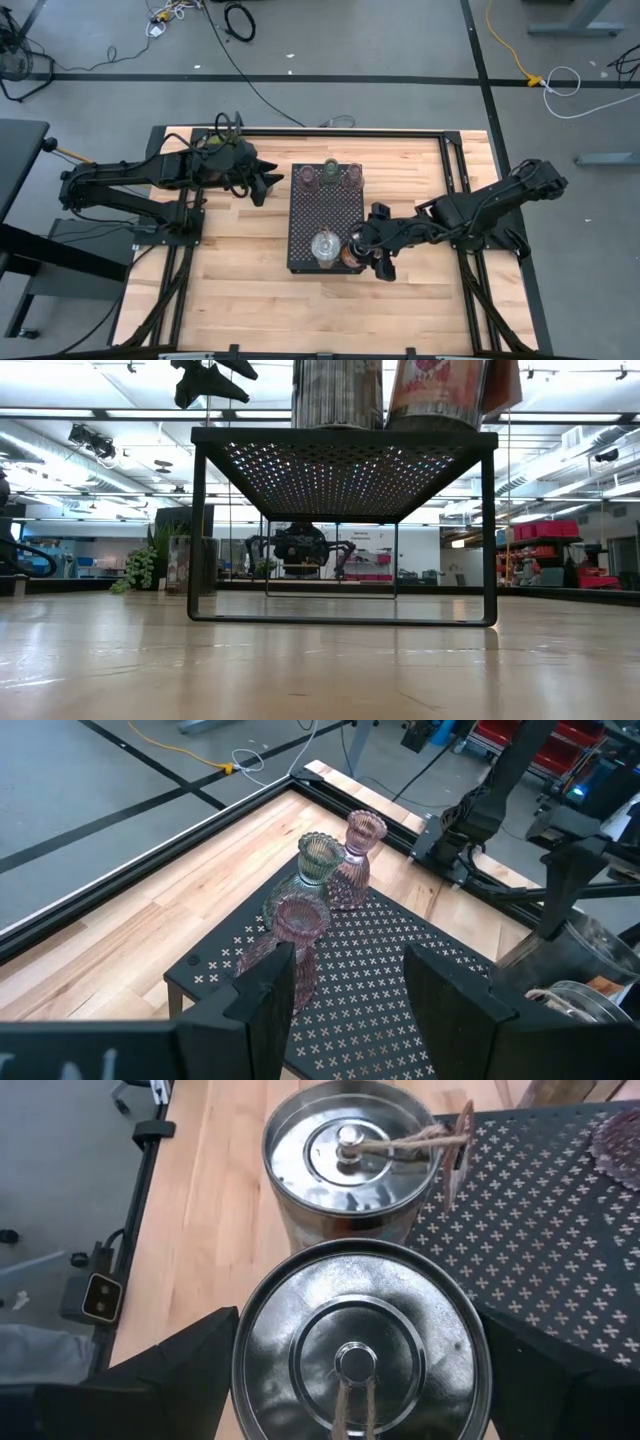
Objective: Pick & Place candle stick holders
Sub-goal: Put the orange scented candle on the shelf
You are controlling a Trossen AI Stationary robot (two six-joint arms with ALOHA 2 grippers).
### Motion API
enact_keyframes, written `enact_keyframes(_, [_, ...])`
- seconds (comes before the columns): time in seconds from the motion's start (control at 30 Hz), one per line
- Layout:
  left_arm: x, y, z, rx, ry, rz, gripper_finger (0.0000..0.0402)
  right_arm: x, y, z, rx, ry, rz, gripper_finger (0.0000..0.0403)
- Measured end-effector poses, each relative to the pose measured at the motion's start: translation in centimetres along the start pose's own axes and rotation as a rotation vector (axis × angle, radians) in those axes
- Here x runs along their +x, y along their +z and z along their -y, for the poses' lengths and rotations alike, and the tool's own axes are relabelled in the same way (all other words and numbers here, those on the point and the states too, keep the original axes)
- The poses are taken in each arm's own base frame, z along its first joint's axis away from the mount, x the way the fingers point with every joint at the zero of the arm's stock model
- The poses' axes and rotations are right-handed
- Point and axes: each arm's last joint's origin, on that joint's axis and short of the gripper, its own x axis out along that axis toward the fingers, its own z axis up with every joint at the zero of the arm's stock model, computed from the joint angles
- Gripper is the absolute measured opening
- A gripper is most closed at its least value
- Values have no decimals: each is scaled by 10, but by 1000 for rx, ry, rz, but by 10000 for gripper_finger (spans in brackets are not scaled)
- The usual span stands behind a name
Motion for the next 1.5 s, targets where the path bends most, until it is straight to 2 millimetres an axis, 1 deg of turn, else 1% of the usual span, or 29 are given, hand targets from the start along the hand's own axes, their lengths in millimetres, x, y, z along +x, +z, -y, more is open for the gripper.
enact_keyframes(0.13, [0, 0, 0, 0, 0, 0, 190, 1, 0, 2, 5, 9, -6, 343])
enact_keyframes(0.37, [0, 0, 0, 0, -1, 0, 190, 1, 1, 4, -5, 3, -6, 377])
enact_keyframes(0.5, [0, 0, 0, 0, 0, 0, 190, 1, 3, 4, -9, 8, 12, 386])
enact_keyframes(0.77, [0, 0, 0, 0, -1, 0, 190, 0, 6, 3, -13, 19, 45, 381])
enact_keyframes(1.13, [0, 0, 0, 0, 0, 0, 190, 1, 9, 8, -1, 11, 63, 377])
enact_keyframes(1.5, [0, 0, 0, 0, 0, 0, 190, 1, 4, 8, 3, 9, 11, 377])
